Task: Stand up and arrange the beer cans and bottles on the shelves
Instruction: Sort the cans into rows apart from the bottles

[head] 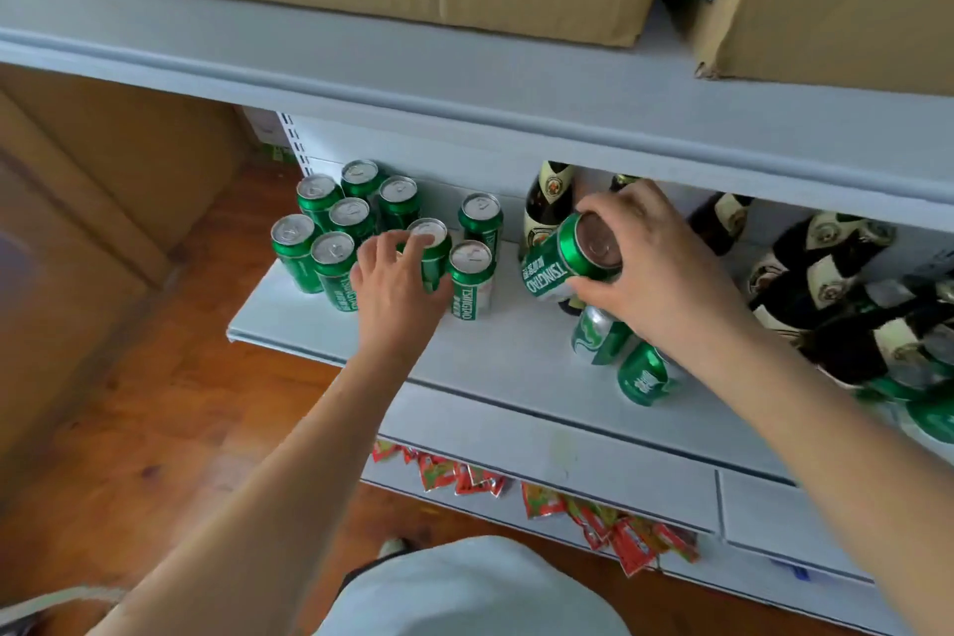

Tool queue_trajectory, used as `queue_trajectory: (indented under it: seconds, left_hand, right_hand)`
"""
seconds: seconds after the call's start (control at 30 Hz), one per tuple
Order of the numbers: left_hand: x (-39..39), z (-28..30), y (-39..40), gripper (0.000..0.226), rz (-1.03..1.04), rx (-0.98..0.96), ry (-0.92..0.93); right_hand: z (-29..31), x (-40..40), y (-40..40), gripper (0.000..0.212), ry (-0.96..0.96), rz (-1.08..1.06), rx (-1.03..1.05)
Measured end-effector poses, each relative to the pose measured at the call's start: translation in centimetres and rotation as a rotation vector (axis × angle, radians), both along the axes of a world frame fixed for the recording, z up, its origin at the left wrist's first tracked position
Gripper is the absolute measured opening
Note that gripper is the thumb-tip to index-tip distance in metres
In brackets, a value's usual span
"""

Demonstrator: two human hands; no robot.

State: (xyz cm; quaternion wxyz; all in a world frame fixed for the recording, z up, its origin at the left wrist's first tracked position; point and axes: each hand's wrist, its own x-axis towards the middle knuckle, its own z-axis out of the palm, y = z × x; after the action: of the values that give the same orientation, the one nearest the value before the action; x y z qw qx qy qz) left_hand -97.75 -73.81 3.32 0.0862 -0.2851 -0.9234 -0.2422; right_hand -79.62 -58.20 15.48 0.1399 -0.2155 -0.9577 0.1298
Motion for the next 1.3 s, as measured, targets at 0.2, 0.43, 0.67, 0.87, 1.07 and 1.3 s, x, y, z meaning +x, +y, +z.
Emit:
queue_trajectory:
  seconds: [0.2,0.43,0.67,0.87,1.07,1.3]
  left_hand:
    - [-4.0,-1.4,-2.1,0.076,-0.061,-0.227,-0.043]
    - [-5.1,-3.4,-3.2,0.084,-0.241,-0.327,-0.040]
    - [-5.9,-3.5,-3.7,0.093,-0.331,-0.301,-0.075]
    - [-6.4,-3.0,-3.7,0.094,-0.361,-0.322,-0.088]
    - [-5.1,-1.2,-2.1,0.078,-0.298,-0.229,-0.088]
    - [0.4,1.6,4.1,0.049,-0.549,0.210,-0.272]
  right_hand:
    - [-6.7,-8.5,-0.1,0.056,-0.225,-0.054,0.130]
    - [-11.4,-14.6,1.6,0.054,-0.354,-0.082,0.069]
    - [-12.6,-17.1,1.9,0.054,-0.304,-0.104,0.002]
    - [-12.8,-17.2,1.6,0.067,-0.225,-0.096,-0.161]
    - [-11.5,-11.7,-1.0,0.038,0.211,-0.217,-0.105]
    - [-10.9,-1.1,1.3,0.031,0.341,-0.634,-0.089]
